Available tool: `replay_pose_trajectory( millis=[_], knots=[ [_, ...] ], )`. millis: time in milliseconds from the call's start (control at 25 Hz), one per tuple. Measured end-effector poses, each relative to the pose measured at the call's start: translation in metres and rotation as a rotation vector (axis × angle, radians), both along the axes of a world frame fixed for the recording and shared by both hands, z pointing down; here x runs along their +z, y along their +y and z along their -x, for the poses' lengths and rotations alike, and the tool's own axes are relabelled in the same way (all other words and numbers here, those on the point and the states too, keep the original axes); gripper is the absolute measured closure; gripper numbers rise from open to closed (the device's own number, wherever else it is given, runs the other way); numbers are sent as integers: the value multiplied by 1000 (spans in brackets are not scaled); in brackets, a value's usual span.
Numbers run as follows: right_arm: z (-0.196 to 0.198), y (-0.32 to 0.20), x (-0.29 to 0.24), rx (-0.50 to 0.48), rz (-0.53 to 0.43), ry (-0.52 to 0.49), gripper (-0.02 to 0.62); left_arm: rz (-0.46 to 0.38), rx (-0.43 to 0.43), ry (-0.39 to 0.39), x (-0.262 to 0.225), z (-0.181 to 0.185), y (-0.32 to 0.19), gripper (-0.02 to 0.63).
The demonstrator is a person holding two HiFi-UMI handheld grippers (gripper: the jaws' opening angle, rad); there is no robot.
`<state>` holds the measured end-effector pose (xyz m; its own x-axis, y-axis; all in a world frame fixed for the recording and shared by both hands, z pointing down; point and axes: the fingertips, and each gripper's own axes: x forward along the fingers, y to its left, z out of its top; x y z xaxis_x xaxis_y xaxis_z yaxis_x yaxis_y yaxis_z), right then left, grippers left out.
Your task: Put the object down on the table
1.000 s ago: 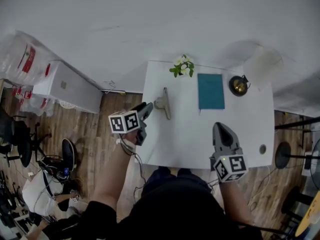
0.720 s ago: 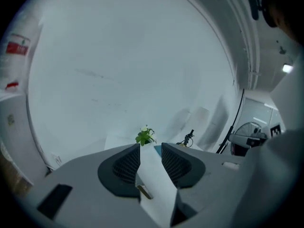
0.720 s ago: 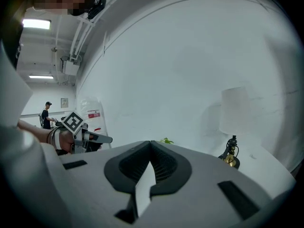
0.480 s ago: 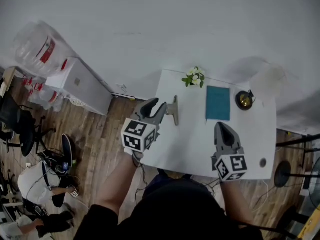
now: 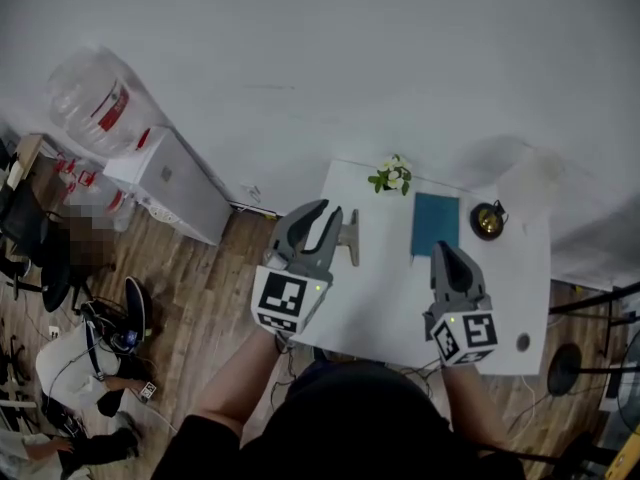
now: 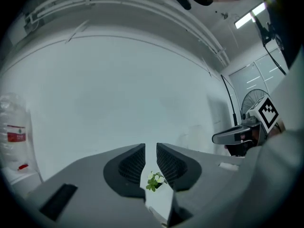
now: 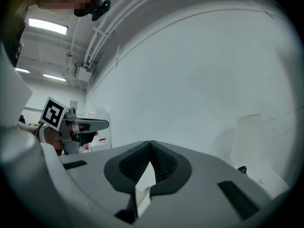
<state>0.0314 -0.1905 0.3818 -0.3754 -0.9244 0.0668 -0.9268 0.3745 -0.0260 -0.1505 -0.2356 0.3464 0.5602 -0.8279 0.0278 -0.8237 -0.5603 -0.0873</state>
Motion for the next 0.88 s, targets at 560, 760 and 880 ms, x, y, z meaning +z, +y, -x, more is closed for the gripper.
replay_pose_trajectory(
  millis=[560, 760, 880],
  knots=[
    [4, 8, -32, -47, -102, -1, 591, -118, -28, -42, -39, -14, 31, 548],
    [-1, 9, -31, -35, -94, -7, 591, -114, -18, -50, -38, -20, 35, 548],
    [-3, 10, -31, -37, -94, -11, 591, -116, -12, -55, -36, -26, 38, 548]
  ],
)
